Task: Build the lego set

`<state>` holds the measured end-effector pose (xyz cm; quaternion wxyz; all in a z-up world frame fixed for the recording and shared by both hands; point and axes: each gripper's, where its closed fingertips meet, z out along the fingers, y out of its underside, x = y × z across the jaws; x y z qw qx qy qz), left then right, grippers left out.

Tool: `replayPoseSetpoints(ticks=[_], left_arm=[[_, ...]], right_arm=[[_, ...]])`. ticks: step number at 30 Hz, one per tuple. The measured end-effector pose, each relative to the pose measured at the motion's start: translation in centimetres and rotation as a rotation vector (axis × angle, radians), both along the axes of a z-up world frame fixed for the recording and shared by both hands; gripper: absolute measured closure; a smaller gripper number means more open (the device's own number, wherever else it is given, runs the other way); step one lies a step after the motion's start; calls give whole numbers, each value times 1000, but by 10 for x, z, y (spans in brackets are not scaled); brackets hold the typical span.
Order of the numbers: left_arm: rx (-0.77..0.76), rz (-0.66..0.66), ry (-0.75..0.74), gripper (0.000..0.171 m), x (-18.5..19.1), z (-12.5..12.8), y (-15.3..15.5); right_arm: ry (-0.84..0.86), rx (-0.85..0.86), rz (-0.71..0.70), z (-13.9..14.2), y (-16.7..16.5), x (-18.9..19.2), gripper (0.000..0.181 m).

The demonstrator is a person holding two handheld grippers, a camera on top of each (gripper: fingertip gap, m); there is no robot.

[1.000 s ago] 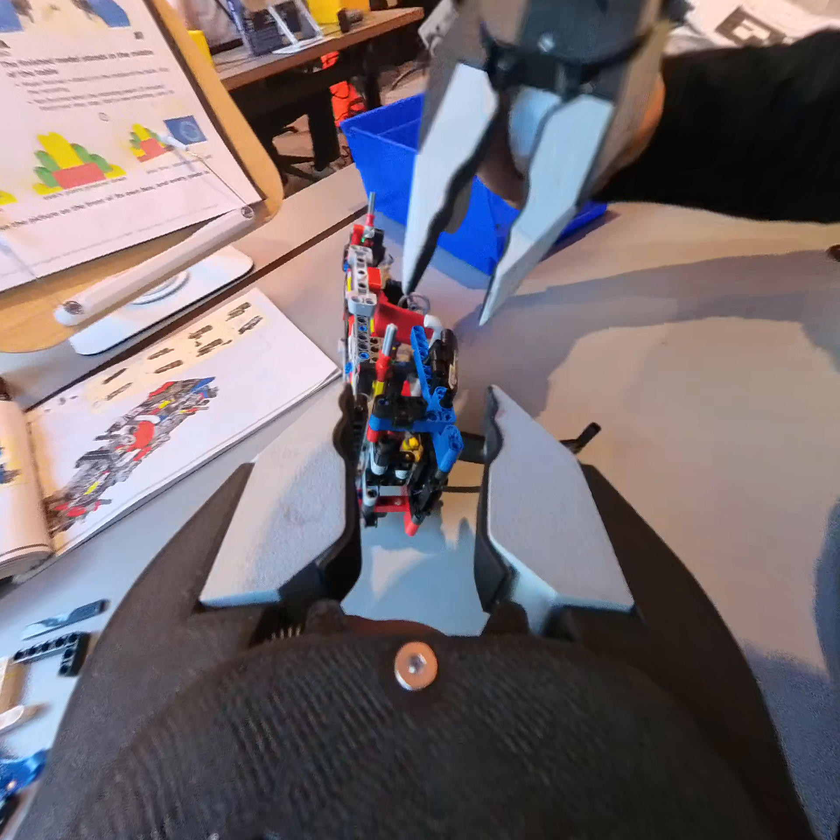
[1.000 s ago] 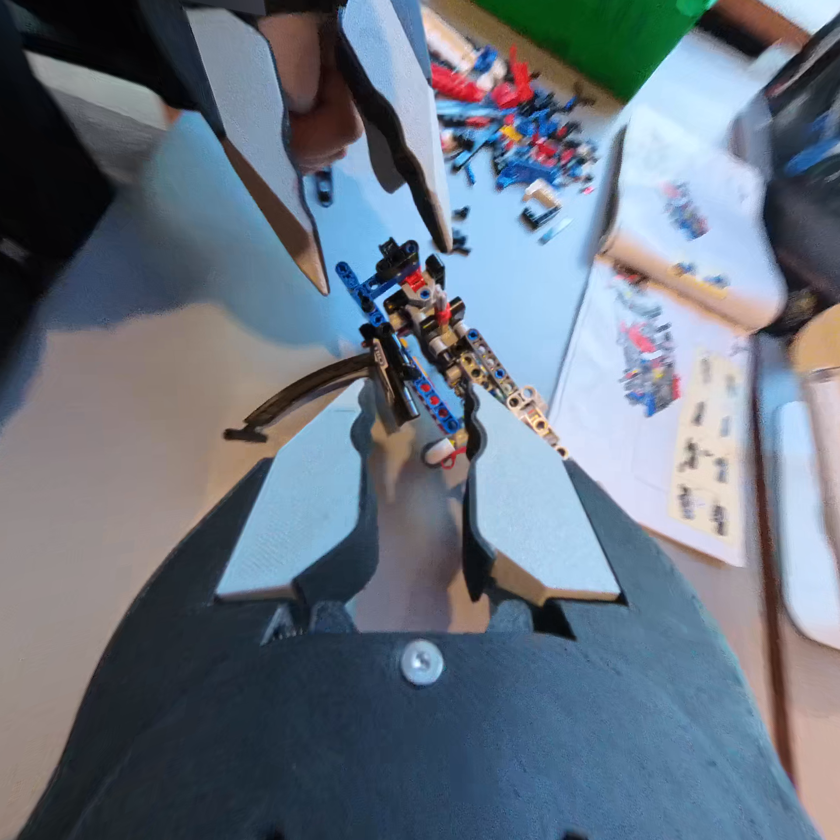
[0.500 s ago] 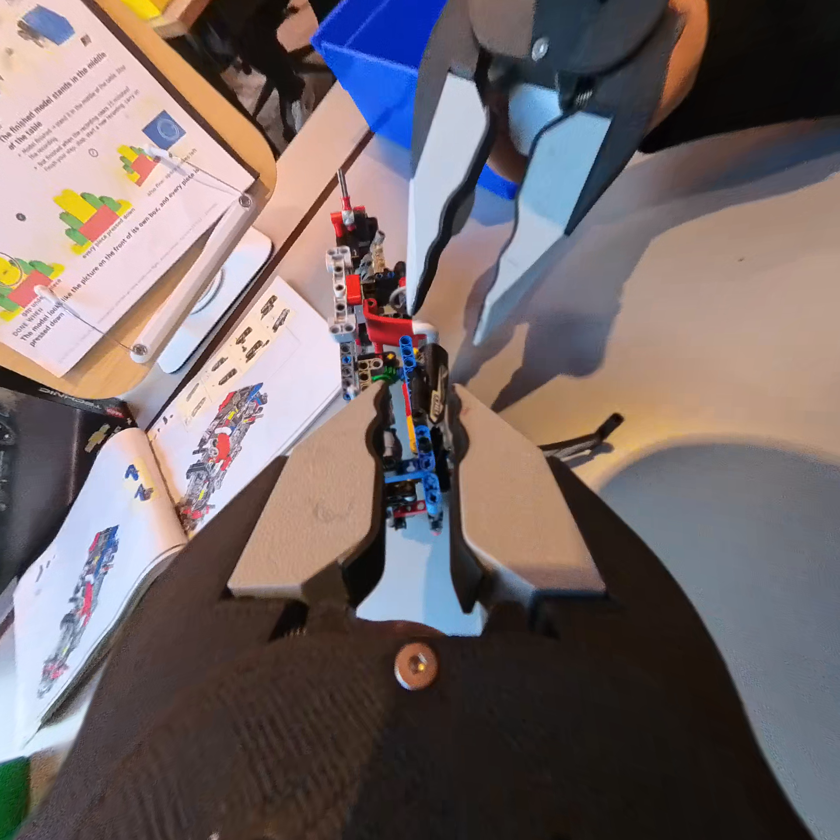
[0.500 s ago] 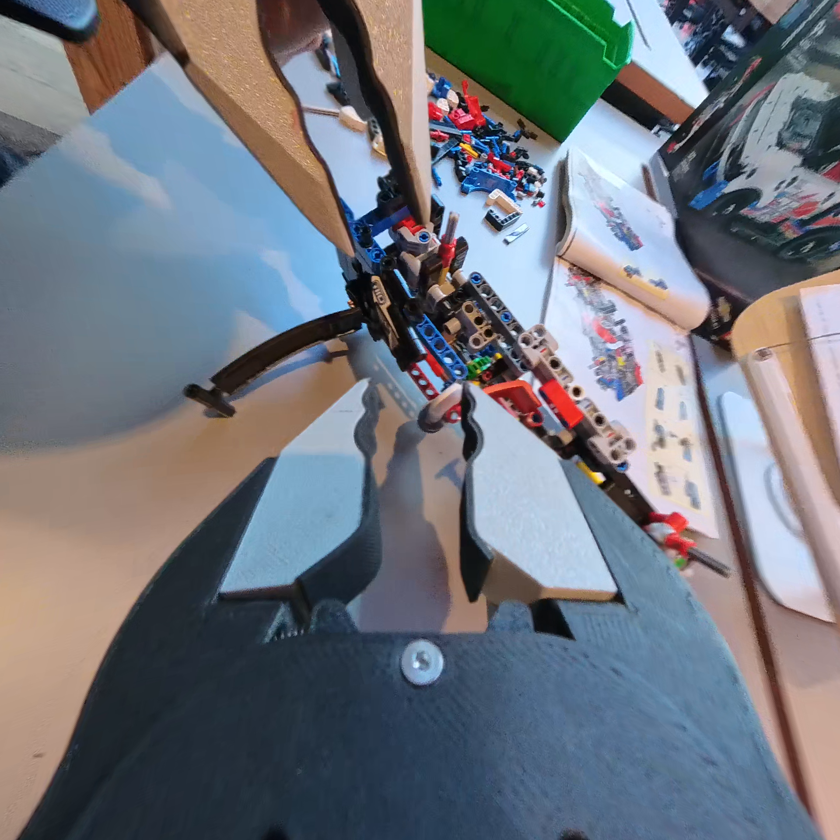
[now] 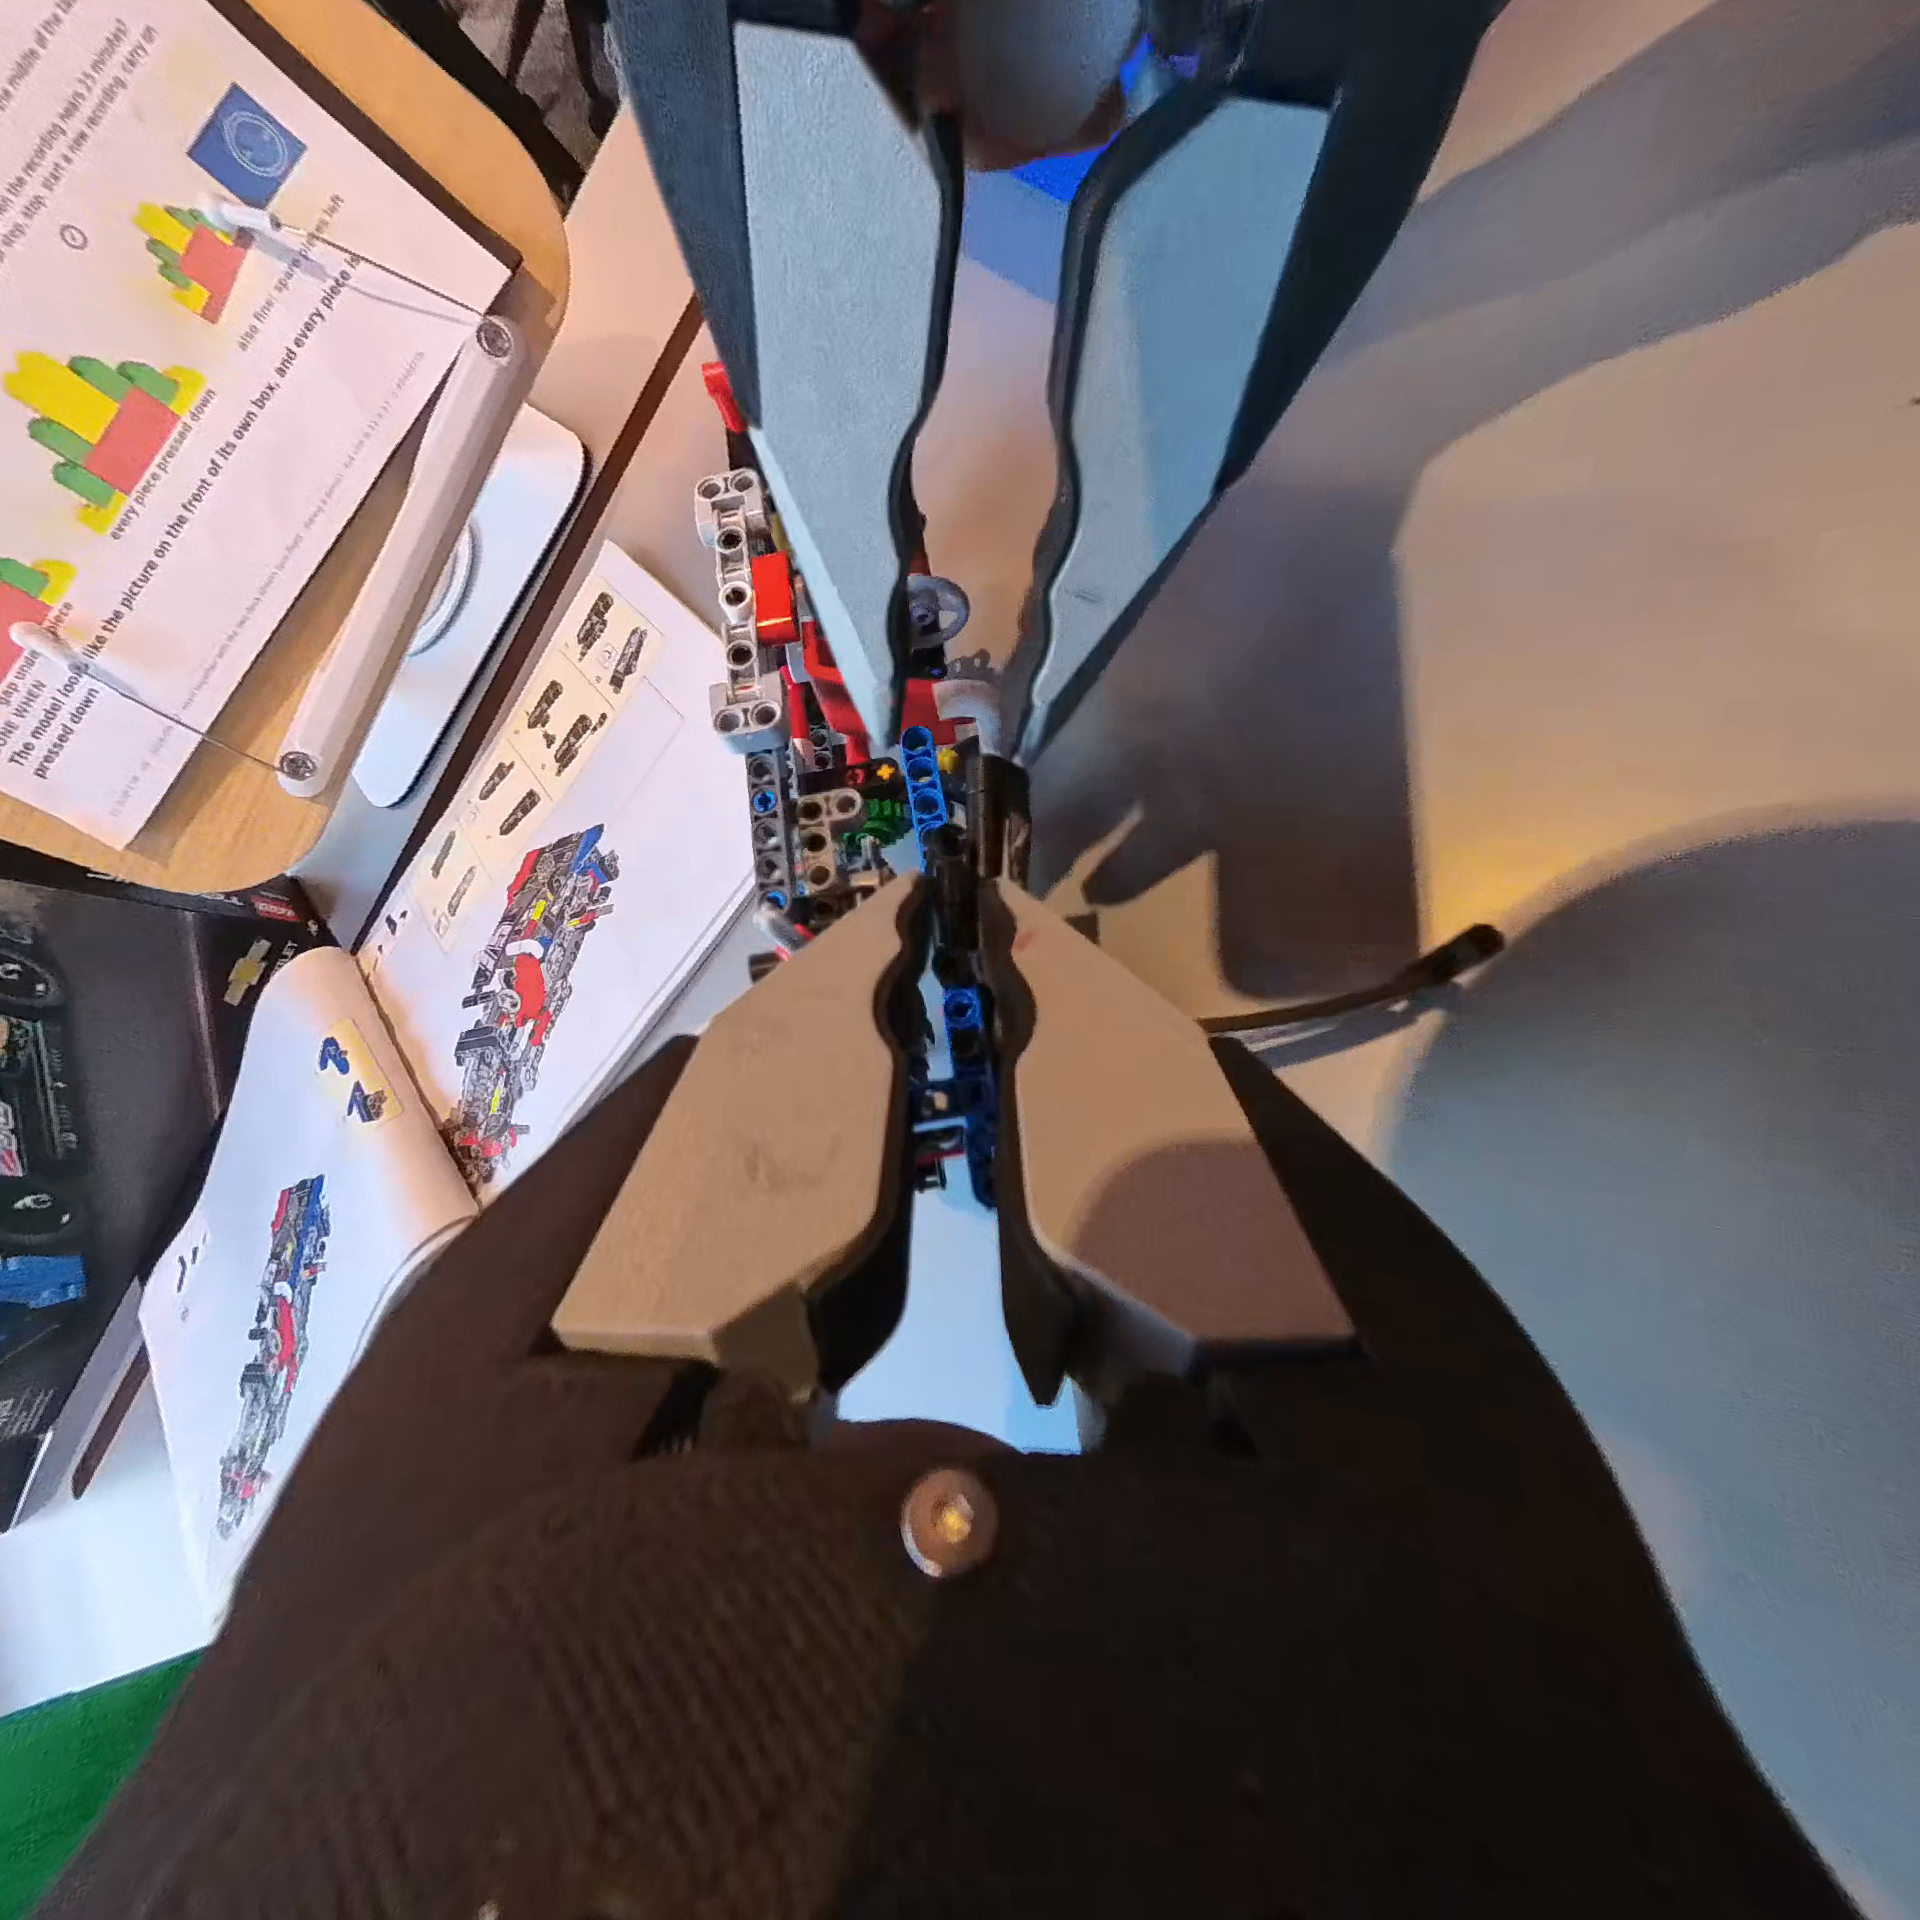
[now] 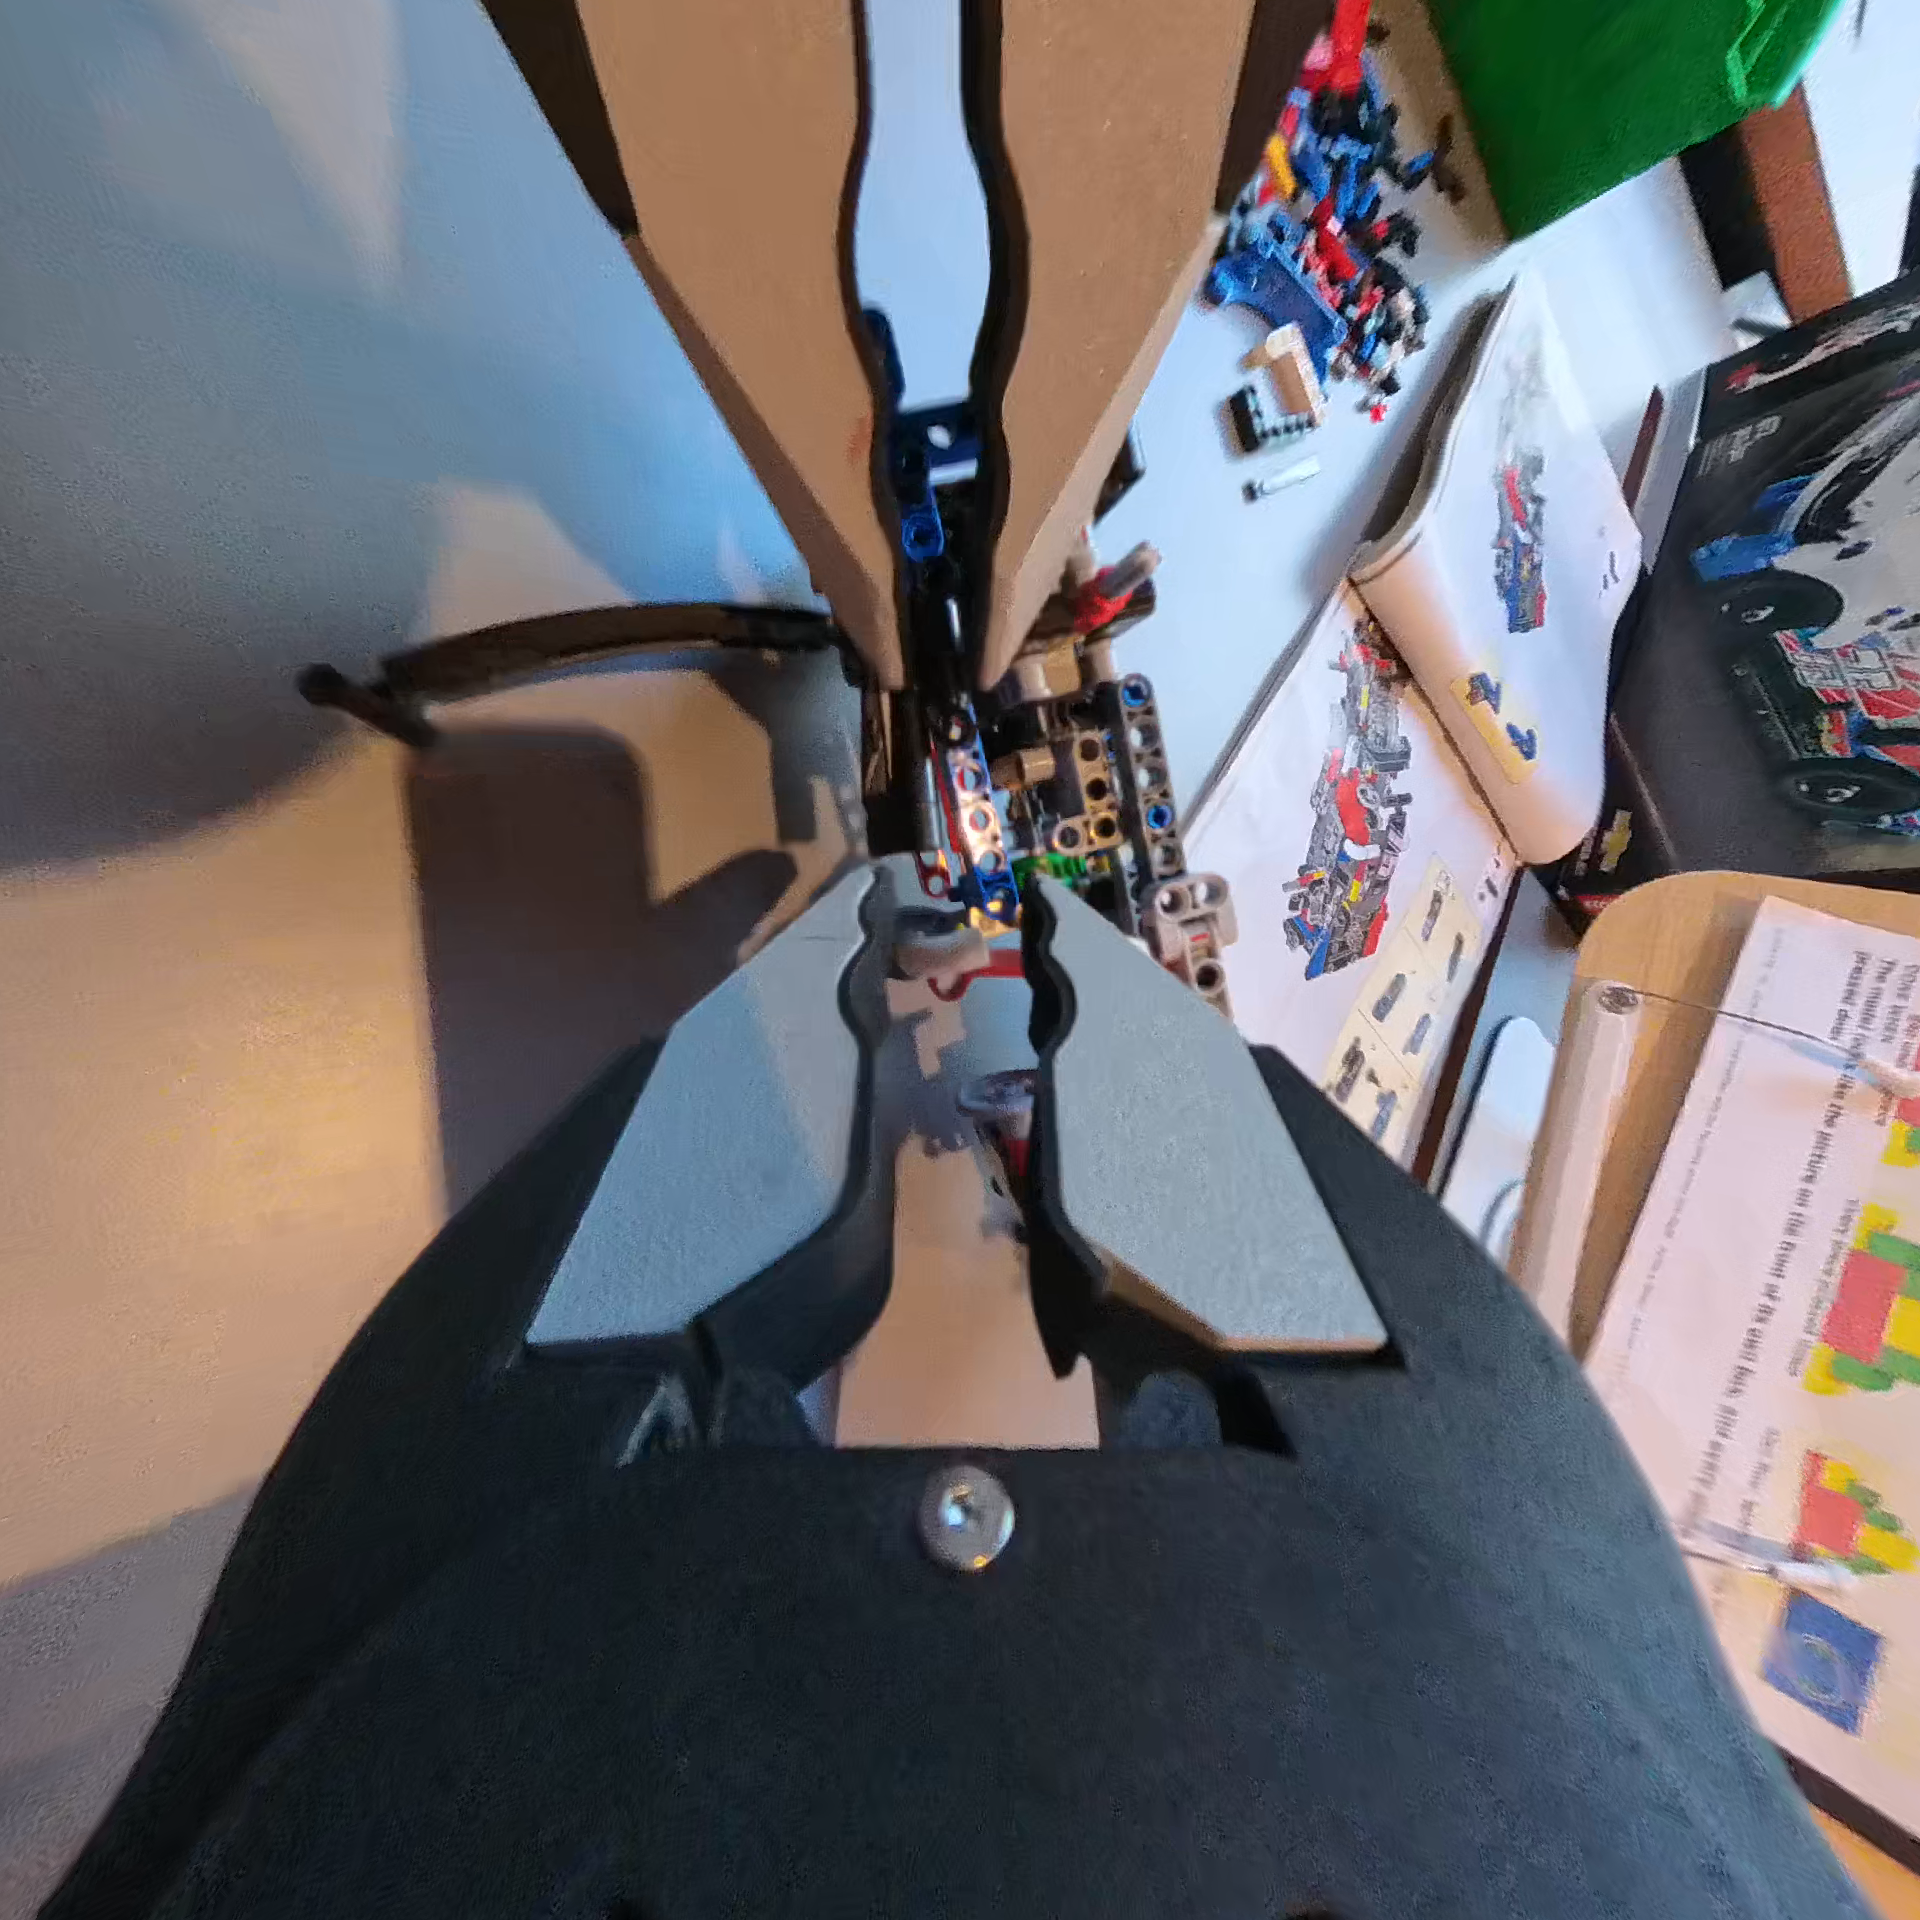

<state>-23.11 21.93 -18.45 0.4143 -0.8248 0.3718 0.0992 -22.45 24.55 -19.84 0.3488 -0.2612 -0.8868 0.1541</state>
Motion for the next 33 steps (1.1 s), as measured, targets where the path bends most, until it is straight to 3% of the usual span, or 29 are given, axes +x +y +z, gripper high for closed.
replayPoseSetpoints(ticks=[5,14,21,33], left_arm=[[-18,-15,-64,168,-8,1,-7],[5,-19,-118,169,-21,4,-10],[8,-41,-107,171,-11,6,2],[-9,-10,-136,168,-13,2,-9]], right_arm=[[-23,-39,54,12,-4,-7,169],[-97,65,33,-19,-1,-30,175],[-49,-54,22,-20,-7,-31,177],[22,-161,97,-18,-22,-38,177]])
